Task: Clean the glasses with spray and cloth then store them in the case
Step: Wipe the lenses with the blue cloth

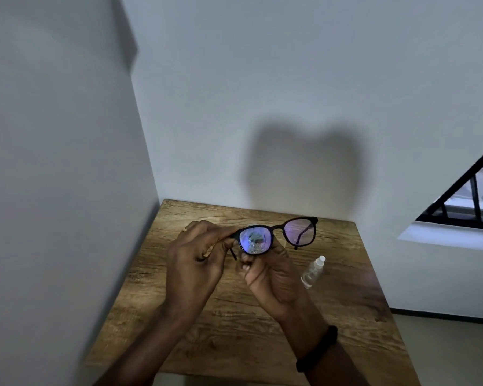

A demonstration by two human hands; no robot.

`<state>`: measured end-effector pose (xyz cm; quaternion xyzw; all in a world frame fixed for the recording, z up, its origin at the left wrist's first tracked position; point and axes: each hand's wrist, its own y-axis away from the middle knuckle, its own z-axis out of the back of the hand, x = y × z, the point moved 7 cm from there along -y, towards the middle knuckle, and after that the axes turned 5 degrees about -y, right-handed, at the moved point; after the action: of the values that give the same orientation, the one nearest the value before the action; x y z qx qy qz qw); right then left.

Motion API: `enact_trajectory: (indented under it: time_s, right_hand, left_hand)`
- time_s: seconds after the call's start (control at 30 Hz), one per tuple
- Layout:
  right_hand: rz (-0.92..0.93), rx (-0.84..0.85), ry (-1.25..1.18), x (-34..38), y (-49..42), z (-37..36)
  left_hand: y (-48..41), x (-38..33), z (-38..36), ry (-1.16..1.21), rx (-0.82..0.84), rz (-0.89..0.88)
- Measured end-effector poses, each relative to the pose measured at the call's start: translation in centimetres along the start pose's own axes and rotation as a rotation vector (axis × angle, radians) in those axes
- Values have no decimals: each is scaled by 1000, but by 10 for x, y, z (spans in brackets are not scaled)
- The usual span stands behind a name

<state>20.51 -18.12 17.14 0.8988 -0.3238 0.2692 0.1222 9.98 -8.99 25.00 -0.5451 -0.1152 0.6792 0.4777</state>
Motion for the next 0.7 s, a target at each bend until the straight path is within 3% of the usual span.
enact_trajectory:
  time_s: [0.3,0.7]
  right_hand:
    - [73,-19,298,13,2,9]
    - [-107,188,240,-1,9,11]
  left_hand:
    - [-3,-4,5,-78,39,-61]
    - [-8,-9,1,-179,101,-150]
